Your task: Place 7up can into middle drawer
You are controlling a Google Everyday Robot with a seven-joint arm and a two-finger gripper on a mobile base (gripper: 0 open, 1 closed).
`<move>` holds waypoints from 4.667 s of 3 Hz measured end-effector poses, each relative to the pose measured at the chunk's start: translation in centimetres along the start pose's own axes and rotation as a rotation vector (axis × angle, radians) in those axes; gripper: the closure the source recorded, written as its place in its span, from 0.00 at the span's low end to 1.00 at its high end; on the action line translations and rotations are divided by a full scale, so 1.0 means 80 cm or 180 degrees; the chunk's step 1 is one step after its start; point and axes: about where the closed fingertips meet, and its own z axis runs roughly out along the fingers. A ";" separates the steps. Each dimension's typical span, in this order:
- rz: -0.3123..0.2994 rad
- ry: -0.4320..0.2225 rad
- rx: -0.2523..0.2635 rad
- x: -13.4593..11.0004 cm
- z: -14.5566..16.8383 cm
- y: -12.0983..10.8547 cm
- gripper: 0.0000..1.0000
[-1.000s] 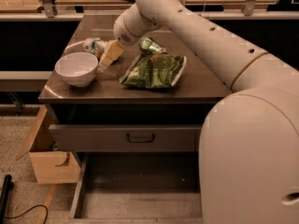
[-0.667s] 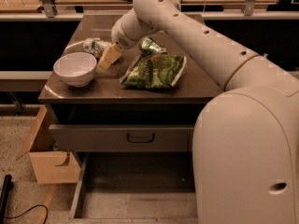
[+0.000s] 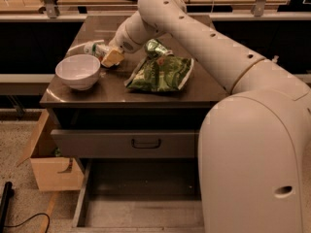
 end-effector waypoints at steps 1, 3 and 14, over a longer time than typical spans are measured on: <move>0.0017 -0.0019 0.0044 -0.002 -0.022 -0.006 0.80; 0.0043 -0.0120 0.0098 0.007 -0.152 0.006 1.00; 0.0171 -0.0131 -0.0900 0.146 -0.289 0.368 1.00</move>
Offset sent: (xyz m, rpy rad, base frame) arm -0.0424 -0.0995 0.0980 0.0230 -0.0415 -0.0559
